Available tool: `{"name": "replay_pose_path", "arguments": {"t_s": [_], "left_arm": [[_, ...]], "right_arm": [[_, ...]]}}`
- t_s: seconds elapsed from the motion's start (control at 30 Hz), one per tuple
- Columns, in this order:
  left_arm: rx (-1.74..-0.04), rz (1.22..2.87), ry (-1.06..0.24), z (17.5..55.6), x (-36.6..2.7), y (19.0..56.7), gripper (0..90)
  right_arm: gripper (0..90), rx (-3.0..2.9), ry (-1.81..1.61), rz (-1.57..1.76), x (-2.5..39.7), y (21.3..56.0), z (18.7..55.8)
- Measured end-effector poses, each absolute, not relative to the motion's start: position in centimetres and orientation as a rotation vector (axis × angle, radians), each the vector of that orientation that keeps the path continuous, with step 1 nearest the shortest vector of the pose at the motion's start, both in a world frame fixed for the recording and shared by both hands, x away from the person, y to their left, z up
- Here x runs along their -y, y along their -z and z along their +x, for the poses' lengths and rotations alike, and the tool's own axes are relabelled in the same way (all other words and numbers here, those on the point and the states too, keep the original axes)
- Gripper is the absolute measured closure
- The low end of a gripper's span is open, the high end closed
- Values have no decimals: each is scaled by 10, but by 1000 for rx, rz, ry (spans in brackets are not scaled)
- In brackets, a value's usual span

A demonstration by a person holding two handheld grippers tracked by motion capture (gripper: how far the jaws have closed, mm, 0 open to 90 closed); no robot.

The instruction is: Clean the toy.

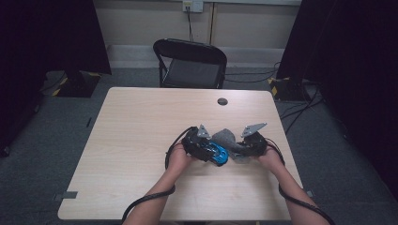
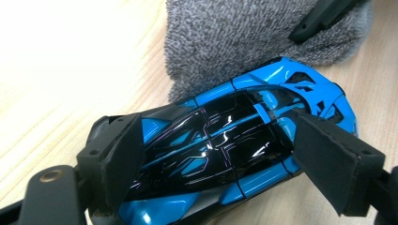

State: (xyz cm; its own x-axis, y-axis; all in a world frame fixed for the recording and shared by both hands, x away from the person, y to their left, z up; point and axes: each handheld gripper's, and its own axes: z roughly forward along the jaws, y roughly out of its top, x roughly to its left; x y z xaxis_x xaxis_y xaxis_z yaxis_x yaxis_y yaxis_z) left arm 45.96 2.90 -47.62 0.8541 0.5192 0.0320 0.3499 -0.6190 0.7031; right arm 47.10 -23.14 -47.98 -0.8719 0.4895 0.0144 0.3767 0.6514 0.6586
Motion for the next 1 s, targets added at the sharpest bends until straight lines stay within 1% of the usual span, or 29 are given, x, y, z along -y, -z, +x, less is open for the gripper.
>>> {"name": "replay_pose_path", "arguments": {"t_s": [0.53, 1.0], "left_arm": [[-628, 2298, -302, 459, -29, 476, 172], [-627, 2298, -302, 459, -29, 476, 172]], "right_arm": [[709, -2705, -1010, 724, 244, 479, 464], [706, -2699, -1024, 736, 260, 479, 449]]}}
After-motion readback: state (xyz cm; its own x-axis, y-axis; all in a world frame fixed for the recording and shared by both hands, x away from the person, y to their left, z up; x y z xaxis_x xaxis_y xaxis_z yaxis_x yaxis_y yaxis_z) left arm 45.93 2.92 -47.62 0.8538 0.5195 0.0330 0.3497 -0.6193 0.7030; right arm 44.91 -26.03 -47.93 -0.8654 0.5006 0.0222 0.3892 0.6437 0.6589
